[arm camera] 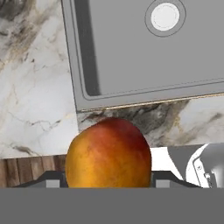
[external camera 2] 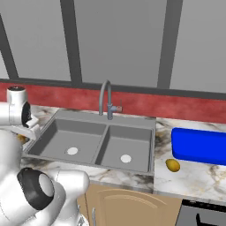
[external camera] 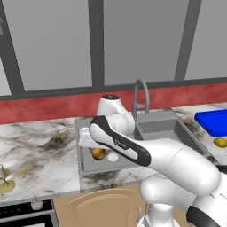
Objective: Pick up all produce items and place them in the sink. Turn on the sink faucet to wash them. Then turn the sink off and put them in the tray.
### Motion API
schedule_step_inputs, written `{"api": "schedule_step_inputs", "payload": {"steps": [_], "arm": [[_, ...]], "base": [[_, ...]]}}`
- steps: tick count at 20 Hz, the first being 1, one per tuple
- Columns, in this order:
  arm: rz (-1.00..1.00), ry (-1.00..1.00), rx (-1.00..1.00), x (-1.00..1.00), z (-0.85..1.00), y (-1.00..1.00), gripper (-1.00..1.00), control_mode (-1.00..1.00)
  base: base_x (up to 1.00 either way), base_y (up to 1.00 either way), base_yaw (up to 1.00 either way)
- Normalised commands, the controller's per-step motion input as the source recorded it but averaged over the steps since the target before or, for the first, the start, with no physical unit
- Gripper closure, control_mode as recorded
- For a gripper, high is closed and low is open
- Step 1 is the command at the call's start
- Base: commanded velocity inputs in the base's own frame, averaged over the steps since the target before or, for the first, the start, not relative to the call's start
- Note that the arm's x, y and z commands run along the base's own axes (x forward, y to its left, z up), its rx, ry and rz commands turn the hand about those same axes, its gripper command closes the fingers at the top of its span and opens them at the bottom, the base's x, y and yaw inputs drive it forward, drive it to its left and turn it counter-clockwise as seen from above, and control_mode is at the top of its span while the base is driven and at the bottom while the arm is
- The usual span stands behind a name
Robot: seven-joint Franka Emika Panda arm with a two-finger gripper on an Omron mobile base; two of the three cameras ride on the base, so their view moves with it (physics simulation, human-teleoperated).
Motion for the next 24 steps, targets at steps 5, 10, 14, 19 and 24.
{"api": "schedule_step_inputs", "payload": {"steps": [5, 10, 14, 19, 24], "arm": [[-0.10, 0.16, -0.06, 0.00, 0.41, -1.00, 1.00, -1.00], [-0.13, 0.22, -0.09, 0.01, 0.19, -1.00, 1.00, -1.00], [-0.12, 0.14, -0.12, 0.09, 0.04, -1.00, 1.00, -1.00], [-0.09, 0.07, -0.13, 0.13, 0.00, -1.00, 1.00, -1.00], [-0.03, 0.01, -0.07, 0.16, 0.00, -1.00, 1.00, -1.00]], "base": [[0.00, 0.00, 0.00], [0.00, 0.00, 0.00], [0.00, 0.00, 0.00], [0.00, 0.00, 0.00], [0.00, 0.00, 0.00]]}}
